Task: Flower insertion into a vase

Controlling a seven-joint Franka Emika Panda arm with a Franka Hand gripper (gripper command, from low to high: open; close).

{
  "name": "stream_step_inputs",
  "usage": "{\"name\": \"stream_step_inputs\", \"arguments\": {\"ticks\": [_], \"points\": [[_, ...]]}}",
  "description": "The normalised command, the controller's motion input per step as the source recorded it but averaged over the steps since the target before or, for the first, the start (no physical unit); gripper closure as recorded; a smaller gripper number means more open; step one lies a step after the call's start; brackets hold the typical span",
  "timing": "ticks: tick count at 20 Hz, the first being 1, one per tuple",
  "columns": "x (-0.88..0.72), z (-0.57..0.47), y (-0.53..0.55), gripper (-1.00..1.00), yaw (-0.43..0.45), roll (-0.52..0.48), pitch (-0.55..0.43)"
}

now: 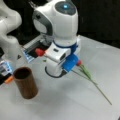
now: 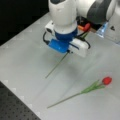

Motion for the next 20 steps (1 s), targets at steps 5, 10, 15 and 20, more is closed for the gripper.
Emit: {"name": "stream_step_inputs", "arguments": {"ticks": [5,10,15,20], "points": [[-0.48,0.44,0.16,1.0,-0.06,0.025,-0.2],[-0.33,0.38,0.2,1.0,-0.065,0.025,-0.142],[-0.31,0.21,0.05,1.0,-0.052,0.047,-0.032],[-0.46,0.12,-0.24,1.0,-0.001,0.085,-0.031]]}}
